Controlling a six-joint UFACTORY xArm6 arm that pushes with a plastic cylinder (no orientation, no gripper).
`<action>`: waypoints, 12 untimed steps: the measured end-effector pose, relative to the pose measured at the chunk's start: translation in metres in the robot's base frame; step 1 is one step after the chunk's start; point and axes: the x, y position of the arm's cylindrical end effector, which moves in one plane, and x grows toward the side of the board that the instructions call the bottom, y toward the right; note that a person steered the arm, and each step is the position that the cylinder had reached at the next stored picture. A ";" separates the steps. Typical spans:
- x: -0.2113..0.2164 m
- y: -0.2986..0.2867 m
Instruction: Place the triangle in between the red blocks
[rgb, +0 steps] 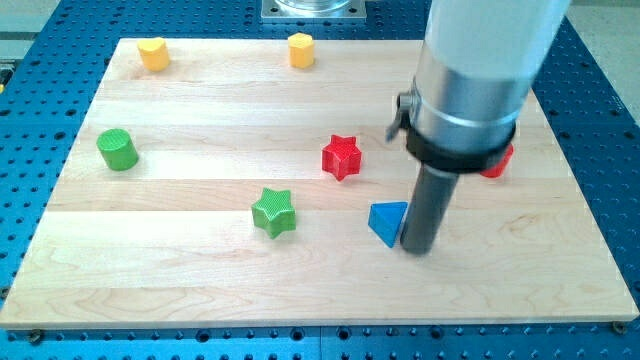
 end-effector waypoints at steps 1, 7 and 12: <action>0.006 -0.040; -0.091 -0.012; -0.060 0.003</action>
